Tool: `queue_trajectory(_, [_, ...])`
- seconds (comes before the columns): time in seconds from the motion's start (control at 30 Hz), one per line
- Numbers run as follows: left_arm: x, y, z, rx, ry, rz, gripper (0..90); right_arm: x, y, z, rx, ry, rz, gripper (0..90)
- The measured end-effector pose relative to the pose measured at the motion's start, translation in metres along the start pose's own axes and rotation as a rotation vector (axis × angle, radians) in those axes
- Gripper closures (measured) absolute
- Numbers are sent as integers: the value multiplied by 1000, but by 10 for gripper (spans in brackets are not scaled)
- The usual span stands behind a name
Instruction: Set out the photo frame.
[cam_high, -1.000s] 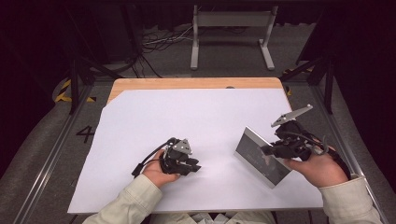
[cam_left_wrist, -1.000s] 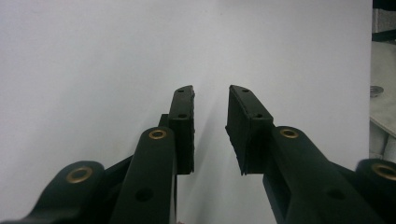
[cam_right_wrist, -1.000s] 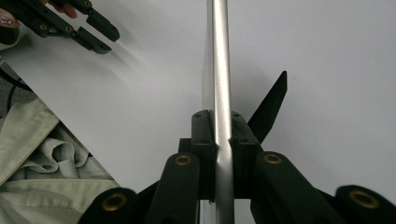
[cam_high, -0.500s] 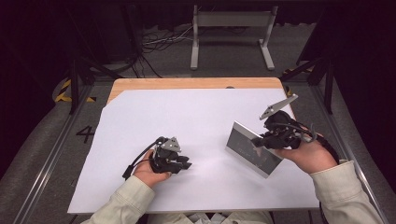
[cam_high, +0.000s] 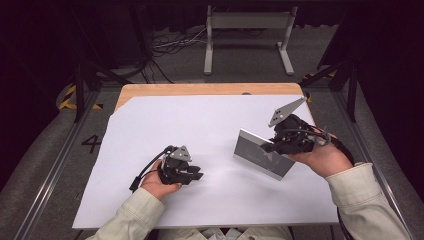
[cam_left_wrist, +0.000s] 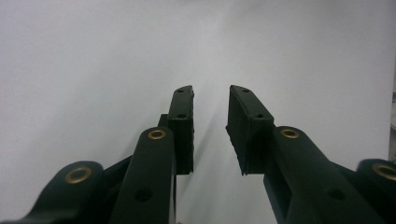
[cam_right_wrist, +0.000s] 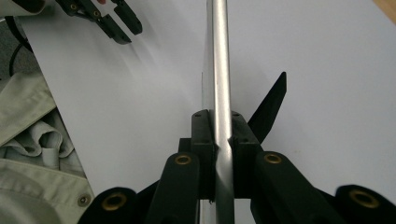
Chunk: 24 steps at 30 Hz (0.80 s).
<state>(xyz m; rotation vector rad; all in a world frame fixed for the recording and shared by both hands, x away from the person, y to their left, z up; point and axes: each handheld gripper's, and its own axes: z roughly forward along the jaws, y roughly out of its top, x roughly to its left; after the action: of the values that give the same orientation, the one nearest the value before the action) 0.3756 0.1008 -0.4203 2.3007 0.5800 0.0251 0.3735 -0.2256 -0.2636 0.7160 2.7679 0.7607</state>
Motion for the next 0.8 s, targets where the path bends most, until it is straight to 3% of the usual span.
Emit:
queue_trajectory(0.33, [2, -1, -1, -5, 3, -1, 716, -2, 13, 7, 16, 13, -100, 831])
queue_trajectory(0.8, [4, -8, -9, -11, 22, -20, 714, -4, 27, 18, 22, 47, -188, 830])
